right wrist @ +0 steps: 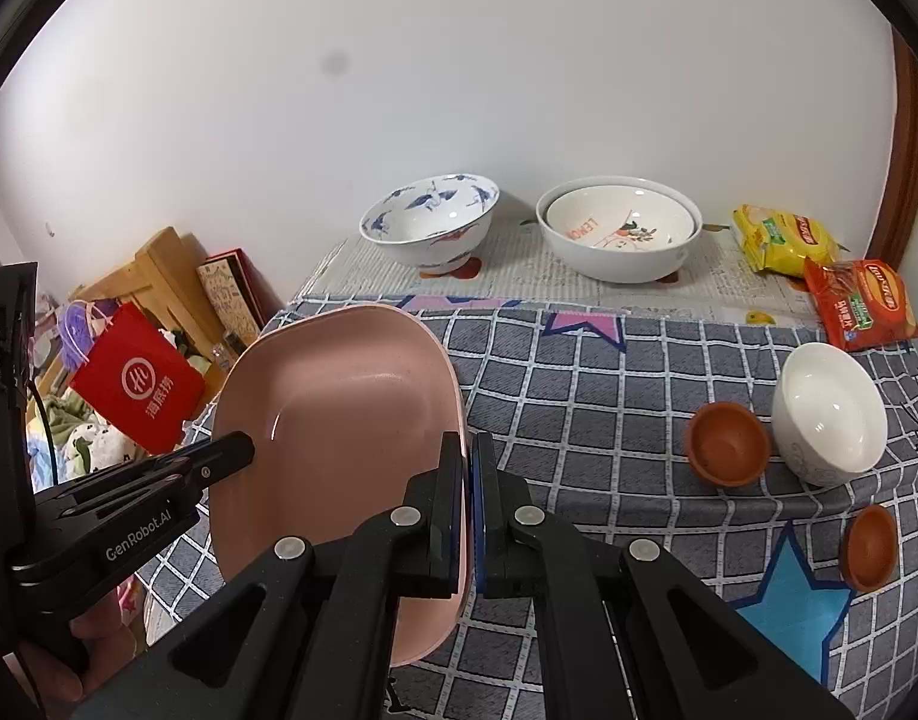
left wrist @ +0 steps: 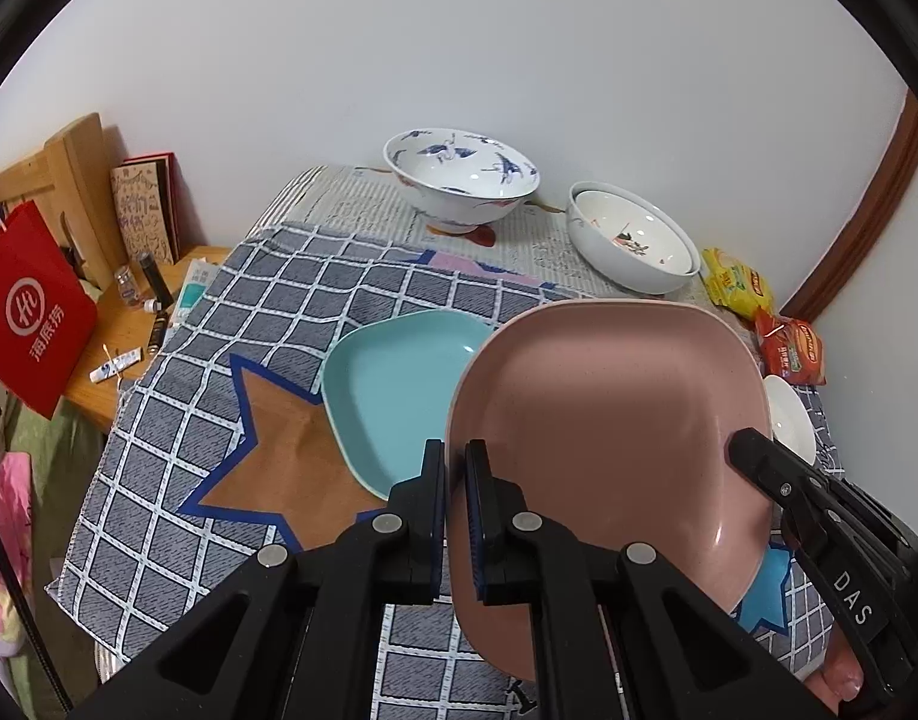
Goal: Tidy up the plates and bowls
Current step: 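Carry the pink plate with both tools onto the blue plate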
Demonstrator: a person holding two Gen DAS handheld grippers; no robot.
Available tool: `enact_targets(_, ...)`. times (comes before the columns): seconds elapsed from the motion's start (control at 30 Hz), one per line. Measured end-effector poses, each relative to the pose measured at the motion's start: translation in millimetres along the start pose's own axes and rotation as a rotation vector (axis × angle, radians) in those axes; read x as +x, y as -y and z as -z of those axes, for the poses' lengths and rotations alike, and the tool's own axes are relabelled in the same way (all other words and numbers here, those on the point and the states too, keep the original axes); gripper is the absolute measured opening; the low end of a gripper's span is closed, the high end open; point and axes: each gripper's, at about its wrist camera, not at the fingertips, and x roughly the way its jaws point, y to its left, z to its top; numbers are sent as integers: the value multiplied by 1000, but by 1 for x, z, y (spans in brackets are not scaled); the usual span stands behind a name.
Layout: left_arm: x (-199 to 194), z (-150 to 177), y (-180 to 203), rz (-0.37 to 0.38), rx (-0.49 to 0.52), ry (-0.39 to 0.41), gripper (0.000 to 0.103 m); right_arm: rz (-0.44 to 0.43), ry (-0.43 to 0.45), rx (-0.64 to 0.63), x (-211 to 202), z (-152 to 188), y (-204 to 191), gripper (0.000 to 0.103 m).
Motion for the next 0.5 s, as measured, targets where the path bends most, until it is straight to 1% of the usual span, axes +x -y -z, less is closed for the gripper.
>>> enact_targets(0.5, 27, -8, -32, -6, -56, -29, 7, -4, -43, -49, 38, -9, -22, 3)
